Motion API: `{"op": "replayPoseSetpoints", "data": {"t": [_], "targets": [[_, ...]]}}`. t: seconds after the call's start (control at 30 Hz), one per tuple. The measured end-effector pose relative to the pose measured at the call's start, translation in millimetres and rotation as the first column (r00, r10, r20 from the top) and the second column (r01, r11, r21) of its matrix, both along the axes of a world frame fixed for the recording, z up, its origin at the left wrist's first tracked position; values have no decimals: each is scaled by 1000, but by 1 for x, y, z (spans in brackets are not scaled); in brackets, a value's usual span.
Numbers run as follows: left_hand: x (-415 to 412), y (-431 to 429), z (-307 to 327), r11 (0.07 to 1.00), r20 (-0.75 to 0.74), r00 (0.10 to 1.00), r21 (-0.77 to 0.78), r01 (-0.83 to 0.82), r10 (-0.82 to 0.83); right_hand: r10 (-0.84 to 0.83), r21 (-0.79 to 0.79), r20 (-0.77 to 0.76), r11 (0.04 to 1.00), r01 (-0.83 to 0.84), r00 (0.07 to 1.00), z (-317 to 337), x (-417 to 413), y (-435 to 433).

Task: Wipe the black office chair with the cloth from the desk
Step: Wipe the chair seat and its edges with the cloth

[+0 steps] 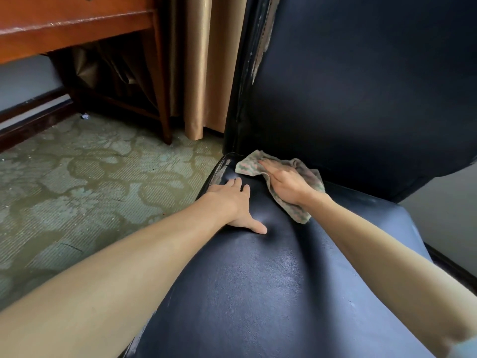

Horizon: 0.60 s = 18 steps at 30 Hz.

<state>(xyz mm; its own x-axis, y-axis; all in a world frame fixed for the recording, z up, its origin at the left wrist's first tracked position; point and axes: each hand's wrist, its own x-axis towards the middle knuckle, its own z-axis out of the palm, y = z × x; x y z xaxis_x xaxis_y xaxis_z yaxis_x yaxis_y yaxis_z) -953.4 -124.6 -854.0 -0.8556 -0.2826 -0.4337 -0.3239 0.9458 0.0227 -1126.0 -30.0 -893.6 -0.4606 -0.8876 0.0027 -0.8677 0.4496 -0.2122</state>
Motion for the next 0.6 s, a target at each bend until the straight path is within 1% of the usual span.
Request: {"op": "replayPoseSetpoints", "data": {"t": [0.13,0.23,0.4,0.53,0.6], "targets": [[-1,1,0,1000,2,1000,-27,5,-5,67,2,-43,998,-67,997,-4,18,-38],[1,2,-2,1000,-18,1000,-25,-3,3,48,-5,-28,999,-48,998,-7,22,-40],[-6,3,1,998,30,1000,-63,-5,7,-83,-19,40,996,84,996,-8,9,15],[-3,4,3,999,21,1000,-46,-15,16,-234,-43,0,971,234,972,-7,-10,84],[-1,4,2,1000,7,1000,-10,-26,26,-298,-23,-26,954,298,954,-9,-14,99]]}}
